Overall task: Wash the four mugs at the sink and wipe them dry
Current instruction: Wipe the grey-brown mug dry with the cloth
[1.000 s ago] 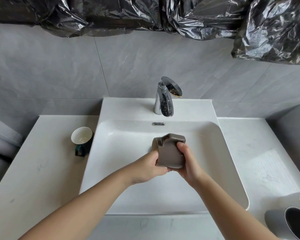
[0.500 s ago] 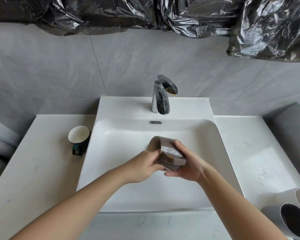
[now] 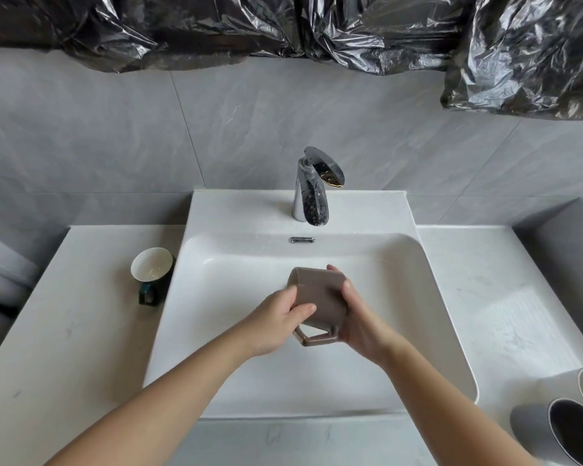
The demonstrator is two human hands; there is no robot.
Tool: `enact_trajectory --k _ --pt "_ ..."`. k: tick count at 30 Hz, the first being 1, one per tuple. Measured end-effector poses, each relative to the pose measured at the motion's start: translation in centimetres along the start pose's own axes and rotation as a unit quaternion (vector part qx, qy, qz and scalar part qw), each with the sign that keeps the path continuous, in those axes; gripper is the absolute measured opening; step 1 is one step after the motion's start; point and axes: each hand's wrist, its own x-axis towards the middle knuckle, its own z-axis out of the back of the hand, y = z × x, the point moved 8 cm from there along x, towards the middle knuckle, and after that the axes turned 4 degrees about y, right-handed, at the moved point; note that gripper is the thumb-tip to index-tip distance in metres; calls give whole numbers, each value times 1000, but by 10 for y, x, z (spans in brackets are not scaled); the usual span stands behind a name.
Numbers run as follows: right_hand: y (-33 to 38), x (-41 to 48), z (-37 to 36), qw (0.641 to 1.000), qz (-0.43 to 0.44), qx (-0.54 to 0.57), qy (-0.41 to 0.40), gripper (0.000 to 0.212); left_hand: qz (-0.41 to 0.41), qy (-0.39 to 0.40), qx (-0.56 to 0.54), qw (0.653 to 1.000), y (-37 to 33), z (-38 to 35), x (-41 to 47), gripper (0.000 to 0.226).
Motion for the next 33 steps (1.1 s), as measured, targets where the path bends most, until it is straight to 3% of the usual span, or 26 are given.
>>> enact_trajectory --k 2,5,8,10,12,15,19,21,26,28,30,33 --pt "0 -1 -7 998 -38 38 32 75 -28 -4 50 998 -4 1 -1 14" --pt "6 4 -6 998 -26 48 3 63 -64 30 103 992 -19 -5 -6 25" --pt "12 7 -4 999 -2 48 -5 74 -89 58 224 969 -25 -5 -5 40" --pt "13 6 -1 999 9 27 -19 70 -81 79 251 961 -23 -7 -5 42" --pt "15 7 -2 999 32 -2 -26 60 -79 78 186 976 -25 -9 -5 44" --pt "18 4 0 995 77 -41 -52 53 -36 87 -14 995 -22 -15 -6 49" --pt "26 -6 2 973 145 -164 -69 59 9 54 -233 971 -7 -20 -9 45" --pt "21 -6 1 977 135 -157 -59 63 15 34 -228 973 -2 -18 -7 43" --pt "1 -4 0 999 -35 -15 35 67 -35 24 -17 999 -7 -6 -8 30" --pt "-1 -3 0 998 -57 32 19 58 -59 43 68 995 -11 -8 -7 32" --pt "0 -1 2 998 -41 30 -31 48 -46 68 58 995 -11 -12 -5 40" --pt "3 1 6 998 17 -25 -56 61 -22 91 -60 994 -14 -19 -6 47"
